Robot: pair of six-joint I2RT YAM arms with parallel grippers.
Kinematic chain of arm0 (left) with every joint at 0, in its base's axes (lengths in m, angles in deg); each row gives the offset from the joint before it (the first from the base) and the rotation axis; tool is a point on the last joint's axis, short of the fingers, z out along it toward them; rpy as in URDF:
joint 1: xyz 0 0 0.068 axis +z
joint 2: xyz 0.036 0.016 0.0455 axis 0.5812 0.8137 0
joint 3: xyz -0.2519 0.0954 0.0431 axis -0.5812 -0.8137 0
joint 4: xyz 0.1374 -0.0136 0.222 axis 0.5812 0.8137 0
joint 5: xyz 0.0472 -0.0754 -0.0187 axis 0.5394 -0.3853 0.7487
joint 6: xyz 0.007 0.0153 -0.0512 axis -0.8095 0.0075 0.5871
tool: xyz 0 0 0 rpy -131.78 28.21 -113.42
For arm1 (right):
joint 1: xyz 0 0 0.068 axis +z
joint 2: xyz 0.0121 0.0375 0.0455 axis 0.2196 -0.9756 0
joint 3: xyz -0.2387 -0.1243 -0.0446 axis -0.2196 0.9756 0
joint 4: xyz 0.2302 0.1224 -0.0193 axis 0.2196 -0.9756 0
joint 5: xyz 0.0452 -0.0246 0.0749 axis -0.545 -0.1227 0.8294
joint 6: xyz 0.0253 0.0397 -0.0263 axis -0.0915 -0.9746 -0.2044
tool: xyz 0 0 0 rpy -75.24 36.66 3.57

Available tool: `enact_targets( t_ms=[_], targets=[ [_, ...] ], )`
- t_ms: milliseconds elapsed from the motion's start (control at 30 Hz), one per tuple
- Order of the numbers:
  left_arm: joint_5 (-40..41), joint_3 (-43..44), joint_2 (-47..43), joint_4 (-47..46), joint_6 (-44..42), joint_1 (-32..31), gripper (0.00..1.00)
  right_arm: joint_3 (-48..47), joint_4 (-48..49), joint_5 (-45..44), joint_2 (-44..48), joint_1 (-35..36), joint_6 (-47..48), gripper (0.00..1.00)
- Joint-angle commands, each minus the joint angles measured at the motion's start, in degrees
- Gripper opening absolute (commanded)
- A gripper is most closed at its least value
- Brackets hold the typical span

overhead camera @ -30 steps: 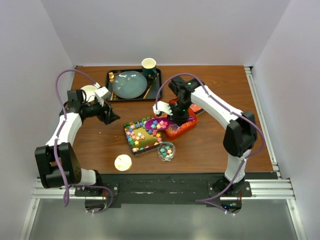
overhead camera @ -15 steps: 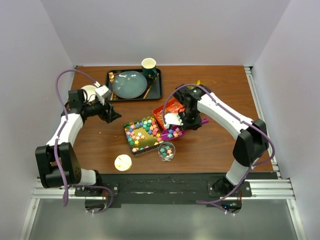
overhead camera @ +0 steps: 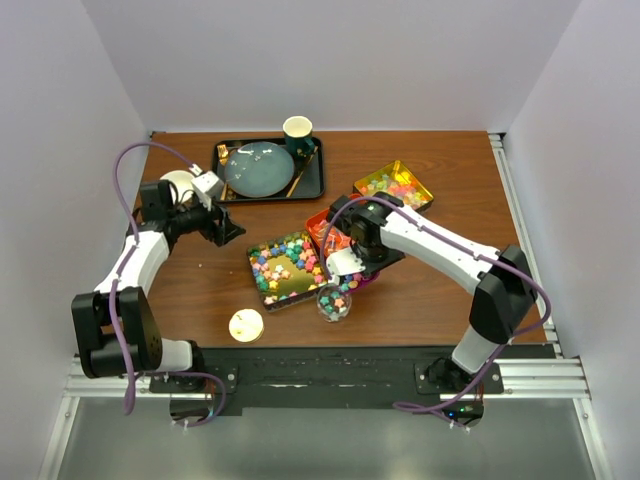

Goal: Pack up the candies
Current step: Place the fake candies in the packing bottle.

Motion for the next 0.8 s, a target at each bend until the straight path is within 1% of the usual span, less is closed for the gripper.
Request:
enact_targets(
  t_ms=[0,133,400,600,767],
  targets=[
    [-0.05,-0.85,-1.84,-4.72,2.27,-0.97,0.78,-2.16,-7.09,-8.42,-0.36,1.29,-2.35,0.00],
    [-0.23,-1.46,-1.84,-6.75,3.58,-2.03,0.78,-3.31,-8.59,-9.48,-0.19,3.57,-2.80,0.00],
    [-0.40,-0.94,-2.19,-8.16,5.87,-5.28,0.78,-0.94,-10.08,-11.77,1.92,5.86,-2.62,0.00],
    [-2.42,0.64,-3.24,-6.93,8.33,-7.13,0.78,-1.29,-11.49,-10.37,4.46,5.86,-2.98,0.00],
    [-6.55,1.79,-3.86,-4.03,9.56,-8.36,0.77,-1.03,-10.79,-7.47,6.57,5.33,-4.64,0.00]
  ],
)
